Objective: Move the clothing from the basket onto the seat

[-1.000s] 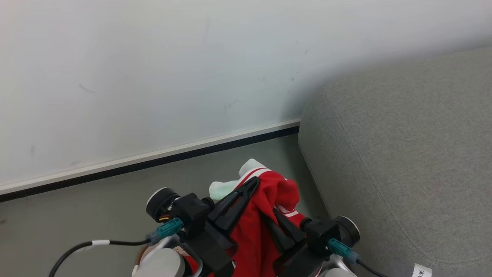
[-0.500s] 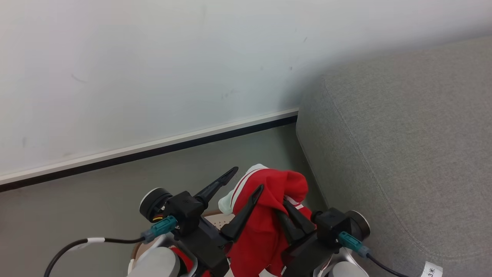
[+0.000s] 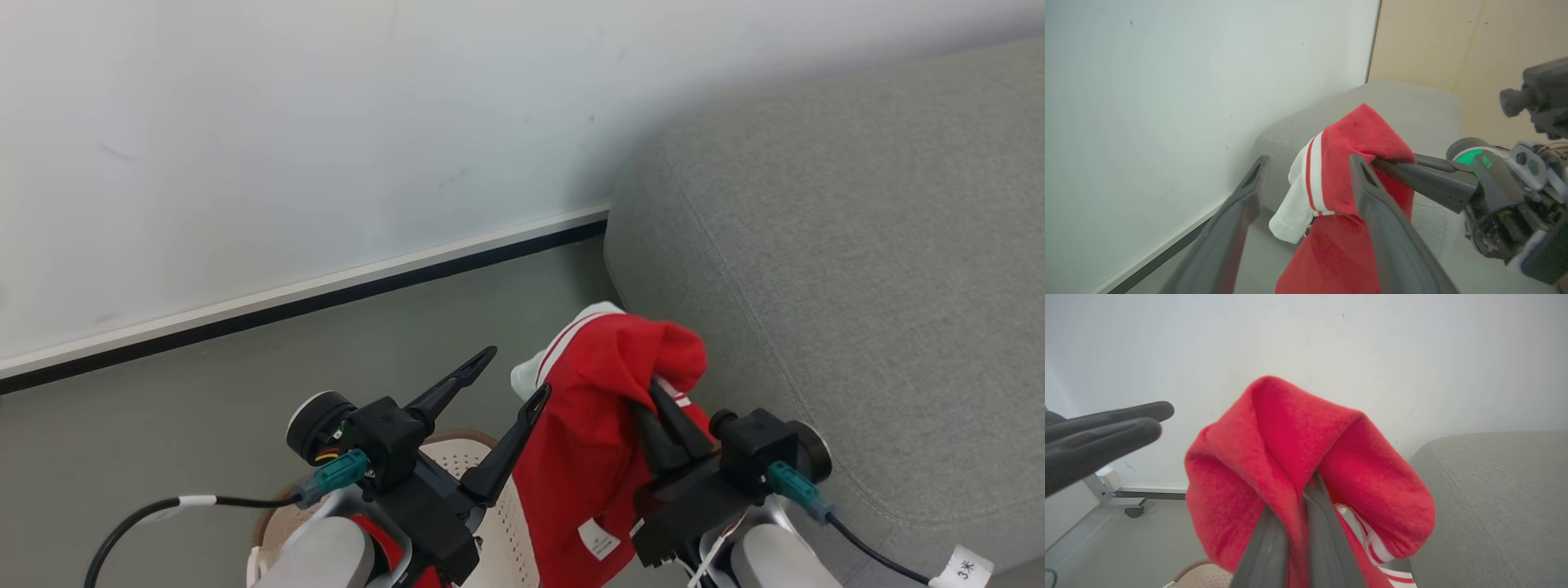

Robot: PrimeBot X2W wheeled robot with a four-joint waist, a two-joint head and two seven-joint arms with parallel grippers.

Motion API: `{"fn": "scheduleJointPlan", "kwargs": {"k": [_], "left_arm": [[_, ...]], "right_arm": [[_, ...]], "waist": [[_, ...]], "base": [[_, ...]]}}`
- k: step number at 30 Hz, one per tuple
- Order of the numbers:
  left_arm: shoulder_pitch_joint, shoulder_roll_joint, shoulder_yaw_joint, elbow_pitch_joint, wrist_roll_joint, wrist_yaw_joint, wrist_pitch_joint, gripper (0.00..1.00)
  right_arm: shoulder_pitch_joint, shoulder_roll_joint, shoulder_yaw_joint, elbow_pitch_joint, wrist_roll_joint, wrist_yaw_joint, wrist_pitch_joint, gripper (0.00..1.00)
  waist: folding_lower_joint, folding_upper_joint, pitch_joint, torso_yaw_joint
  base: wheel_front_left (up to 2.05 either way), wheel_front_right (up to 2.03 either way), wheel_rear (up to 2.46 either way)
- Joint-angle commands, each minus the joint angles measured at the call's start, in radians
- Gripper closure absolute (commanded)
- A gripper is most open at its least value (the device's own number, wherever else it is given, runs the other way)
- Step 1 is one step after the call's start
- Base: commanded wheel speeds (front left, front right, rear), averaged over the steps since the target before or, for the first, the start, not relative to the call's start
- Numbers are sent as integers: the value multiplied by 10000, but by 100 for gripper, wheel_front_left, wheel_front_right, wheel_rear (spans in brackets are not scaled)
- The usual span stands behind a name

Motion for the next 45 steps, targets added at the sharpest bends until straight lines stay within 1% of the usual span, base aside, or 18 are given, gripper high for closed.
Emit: {"fn": "scheduleJointPlan", "kwargs": {"k": [1,4,5,13,14,21,27,36,41,45], "left_arm": [[-94,96,-22,55,36,21,-16,0],[-219,134,-79,72,58,18,-5,0],[-276,185,-95,48,77,16,6,0],[-536,336,-248,-9,70,-13,149,0],[-536,336,-248,-9,70,-13,149,0],[-839,548,-404,-85,184,-32,352,0],[-1051,715,-542,-122,173,-64,516,0],[-1540,555,-1170,166,-11,-183,479,0],[-1762,643,-1401,312,-34,-217,468,0],[-1907,812,-1532,272,24,-208,577,0]], "right_arm": [[-209,54,-146,-159,-112,4,-17,100],[-209,72,-381,-353,-207,4,-17,100],[-262,89,-505,-519,-284,4,-17,100],[-260,180,-1020,-1165,-466,4,-17,100],[-260,180,-1020,-1165,-466,4,-17,100],[-252,304,-1315,-1606,-498,4,-17,100],[-103,355,-1330,-2130,-396,6,-17,100],[305,357,-1939,-2777,-224,4,-17,100],[338,360,-2156,-3017,-132,4,-16,100],[-190,357,-2407,-3201,86,4,-18,100]], "waist": [[1,-1,179,-258],[1,-1,344,-521],[1,-1,477,-727],[1,-1,970,-1641],[1,-1,970,-1641],[1,-1,1467,-2477],[1,-1,1798,-3176],[1,-1,2173,-3303],[1,-1,2467,-3305],[1,-1,2857,-3297]], "base": [[0,0,0],[0,0,0],[0,0,0],[0,0,0],[0,0,0],[0,0,0],[0,0,0],[0,0,0],[0,0,0],[0,0,0]]}}
